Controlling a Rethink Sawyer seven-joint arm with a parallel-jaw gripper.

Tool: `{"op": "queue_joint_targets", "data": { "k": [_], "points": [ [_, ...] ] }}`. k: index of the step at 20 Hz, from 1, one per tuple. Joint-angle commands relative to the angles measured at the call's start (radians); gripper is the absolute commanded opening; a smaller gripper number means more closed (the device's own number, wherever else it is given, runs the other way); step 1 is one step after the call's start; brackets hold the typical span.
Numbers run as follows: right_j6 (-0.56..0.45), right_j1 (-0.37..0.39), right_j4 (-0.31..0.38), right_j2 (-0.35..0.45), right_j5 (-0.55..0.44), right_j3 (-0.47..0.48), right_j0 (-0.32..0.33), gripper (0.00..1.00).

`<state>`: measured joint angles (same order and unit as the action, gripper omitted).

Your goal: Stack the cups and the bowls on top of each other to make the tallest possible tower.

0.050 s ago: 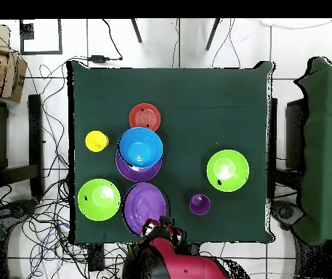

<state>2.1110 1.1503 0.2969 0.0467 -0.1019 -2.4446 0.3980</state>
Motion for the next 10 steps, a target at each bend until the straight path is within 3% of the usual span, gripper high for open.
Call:
{"op": "queue_joint_targets", "data": {
  "k": [1,5,10],
  "points": [
    [-0.072,0.169,-0.129,0.172,-0.252,-0.070,0.057,0.00],
    [-0.130,0.232,-0.198,0.195,-0.357,-0.042,0.065,0.00],
    [-0.122,0.295,-0.244,0.184,-0.554,0.065,0.007,0.00]
  ]
}}
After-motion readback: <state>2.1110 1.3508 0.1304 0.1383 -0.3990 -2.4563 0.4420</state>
